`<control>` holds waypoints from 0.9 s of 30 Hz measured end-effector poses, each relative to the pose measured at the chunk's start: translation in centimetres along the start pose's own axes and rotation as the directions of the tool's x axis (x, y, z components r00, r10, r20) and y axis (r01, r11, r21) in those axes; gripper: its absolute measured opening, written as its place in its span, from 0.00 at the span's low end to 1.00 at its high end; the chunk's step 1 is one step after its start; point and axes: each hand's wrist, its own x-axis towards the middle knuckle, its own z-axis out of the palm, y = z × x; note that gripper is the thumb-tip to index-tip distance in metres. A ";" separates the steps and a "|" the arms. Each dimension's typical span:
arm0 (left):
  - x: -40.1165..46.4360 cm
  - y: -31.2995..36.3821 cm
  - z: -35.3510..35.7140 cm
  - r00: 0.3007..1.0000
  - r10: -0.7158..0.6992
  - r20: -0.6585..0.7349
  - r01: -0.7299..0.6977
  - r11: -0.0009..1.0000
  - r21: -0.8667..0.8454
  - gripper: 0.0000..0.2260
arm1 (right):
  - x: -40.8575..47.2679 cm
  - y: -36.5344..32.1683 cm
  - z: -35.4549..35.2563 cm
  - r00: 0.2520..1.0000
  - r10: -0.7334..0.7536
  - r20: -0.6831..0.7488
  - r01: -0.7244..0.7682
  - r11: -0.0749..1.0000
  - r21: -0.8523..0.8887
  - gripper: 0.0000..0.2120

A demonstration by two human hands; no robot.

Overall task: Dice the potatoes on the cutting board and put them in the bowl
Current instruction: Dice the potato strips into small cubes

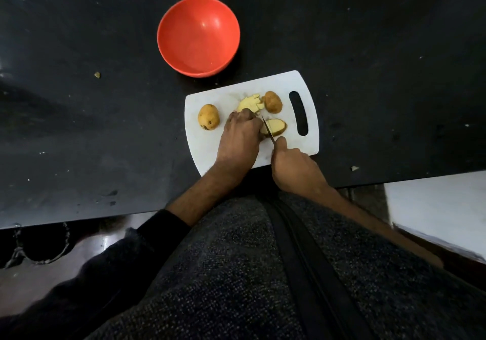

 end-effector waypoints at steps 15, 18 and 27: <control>0.2 0.1 -0.1 1.000 -0.007 -0.006 0.007 0.997 0.073 0.04 | -2.1 1.4 0.5 0.976 0.054 0.212 -0.064 0.997 0.041 0.04; 0.0 0.2 -0.1 1.000 -0.012 -0.013 0.013 0.993 0.118 0.02 | -2.8 1.3 -0.2 0.982 0.067 0.177 -0.080 0.995 0.065 0.05; 0.0 1.1 -0.4 0.999 -0.033 0.004 0.032 0.981 0.189 0.06 | -0.4 -0.4 -0.5 1.000 -0.015 0.027 0.014 0.998 0.064 0.09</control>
